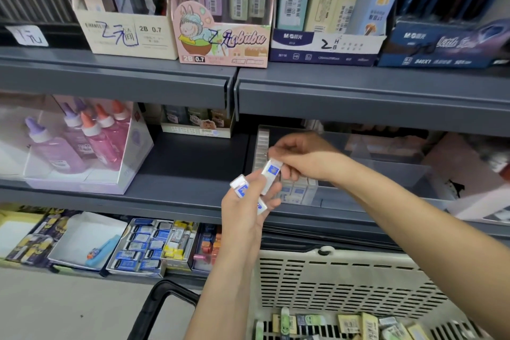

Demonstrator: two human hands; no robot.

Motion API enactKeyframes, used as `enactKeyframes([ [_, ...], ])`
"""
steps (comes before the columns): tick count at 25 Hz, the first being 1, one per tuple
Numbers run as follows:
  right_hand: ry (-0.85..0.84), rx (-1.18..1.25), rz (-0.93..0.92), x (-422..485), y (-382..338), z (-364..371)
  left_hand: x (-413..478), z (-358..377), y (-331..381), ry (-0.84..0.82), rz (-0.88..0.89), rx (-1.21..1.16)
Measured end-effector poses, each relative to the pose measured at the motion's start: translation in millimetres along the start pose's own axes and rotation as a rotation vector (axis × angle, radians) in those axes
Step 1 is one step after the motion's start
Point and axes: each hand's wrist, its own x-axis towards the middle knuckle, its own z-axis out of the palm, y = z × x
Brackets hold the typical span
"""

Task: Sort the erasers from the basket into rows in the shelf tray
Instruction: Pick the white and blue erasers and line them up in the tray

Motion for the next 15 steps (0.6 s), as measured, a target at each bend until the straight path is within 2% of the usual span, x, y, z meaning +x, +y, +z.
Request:
enactKeyframes([
  [6, 0.021, 0.019, 0.096, -3, 5, -4, 0, 2, -3, 0.032, 0.031, 0.068],
  [11, 0.022, 0.155, 0.119, 7, 7, -23, 3, -4, -3, 0.089, 0.114, 0.079],
  [13, 0.120, 0.135, 0.116, 21, 10, -32, 6, -7, -3, 0.156, 0.132, 0.118],
  [15, 0.171, -0.018, 0.172, 40, 17, -37, 9, -8, -3, 0.181, 0.116, 0.121],
])
